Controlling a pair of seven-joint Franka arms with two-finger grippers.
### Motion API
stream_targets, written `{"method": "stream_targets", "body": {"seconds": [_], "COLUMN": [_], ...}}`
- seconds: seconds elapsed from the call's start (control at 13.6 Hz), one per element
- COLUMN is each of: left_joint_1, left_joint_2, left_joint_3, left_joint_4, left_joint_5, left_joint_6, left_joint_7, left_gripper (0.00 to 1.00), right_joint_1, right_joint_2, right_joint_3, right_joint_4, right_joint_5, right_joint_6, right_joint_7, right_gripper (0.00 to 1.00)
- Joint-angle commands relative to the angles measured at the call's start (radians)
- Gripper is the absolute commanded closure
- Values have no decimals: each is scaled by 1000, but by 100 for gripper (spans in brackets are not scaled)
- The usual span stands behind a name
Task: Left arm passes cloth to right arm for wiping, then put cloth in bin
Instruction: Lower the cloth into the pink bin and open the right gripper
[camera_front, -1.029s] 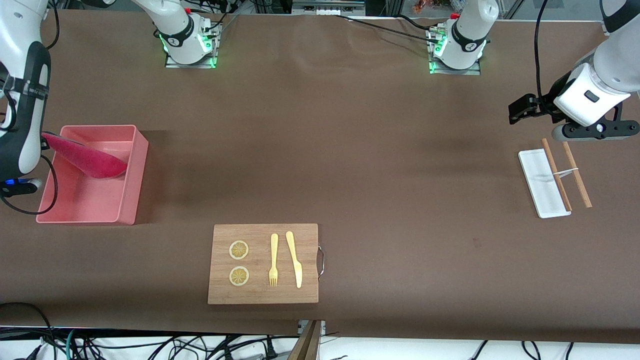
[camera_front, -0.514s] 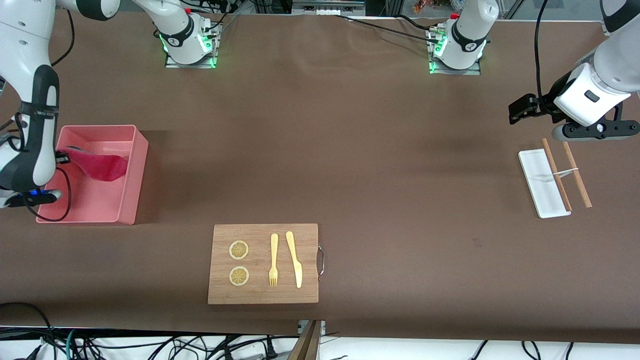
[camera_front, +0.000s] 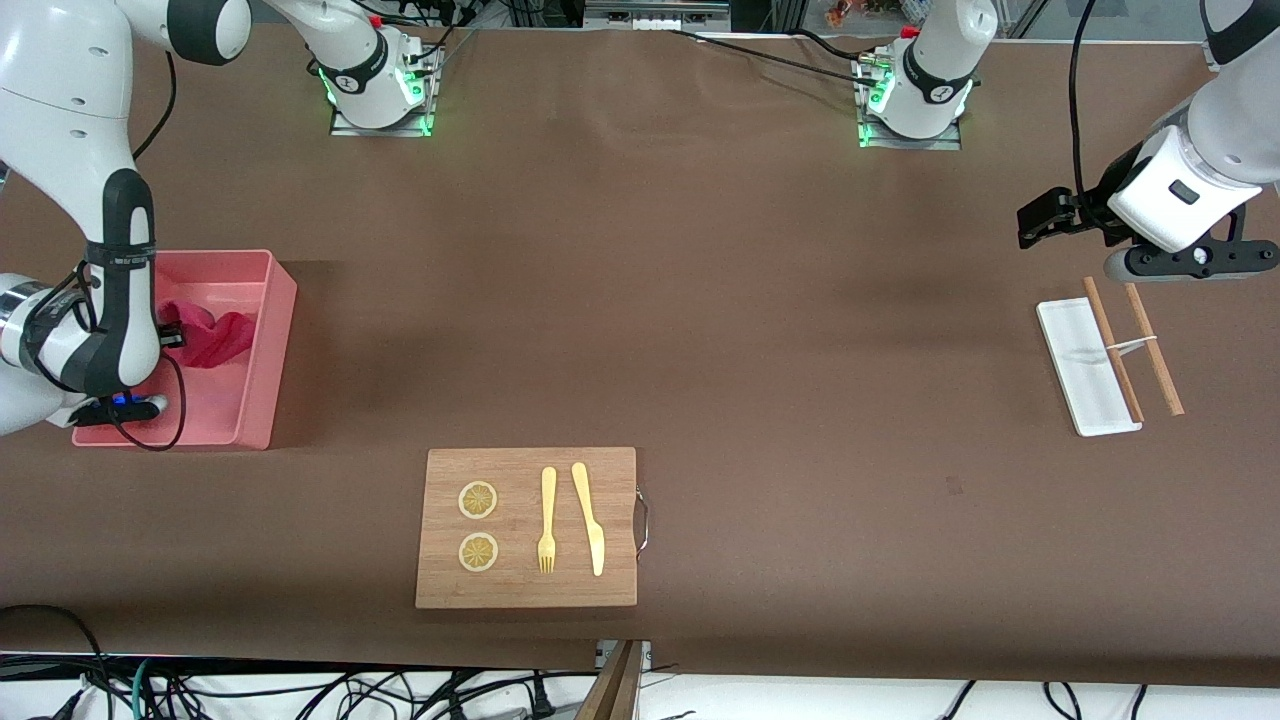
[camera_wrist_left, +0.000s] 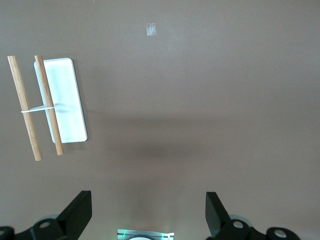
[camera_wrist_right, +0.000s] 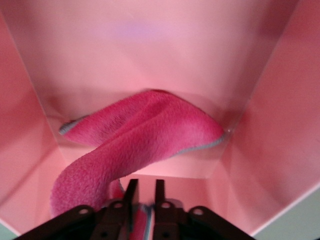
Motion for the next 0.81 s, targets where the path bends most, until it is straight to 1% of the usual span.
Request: {"method": "stream_targets", "body": {"seconds": [0.0,0.29,0.51,0.59,0.73], "left_joint_1": [-1,-1,-1,-1,-1], "left_joint_2": [5,5,5,5,5], "left_joint_3": [1,1,-1,1,1], "left_joint_4": [23,23,23,25,25], "left_joint_5": [-11,-11,-11,-11,-13], "left_joint_6": [-9,-9,-9,-9,-9], "left_joint_7": [8,8,8,8,8], "left_gripper": [0,0,0,0,0], "right_joint_1": [-8,0,8,6,-5], "right_joint_2": [-37,-82,-158,-201,-314], "right_joint_3": [6,8,11,26,90], "right_joint_4": [11,28,28,27,12], "right_joint_5": [23,82,80,79,68], "right_joint_6": [-1,-6,-6,-13,-39], "right_joint_7": [-14,-13,-3,-2,-2], "right_gripper": [0,0,0,0,0]}}
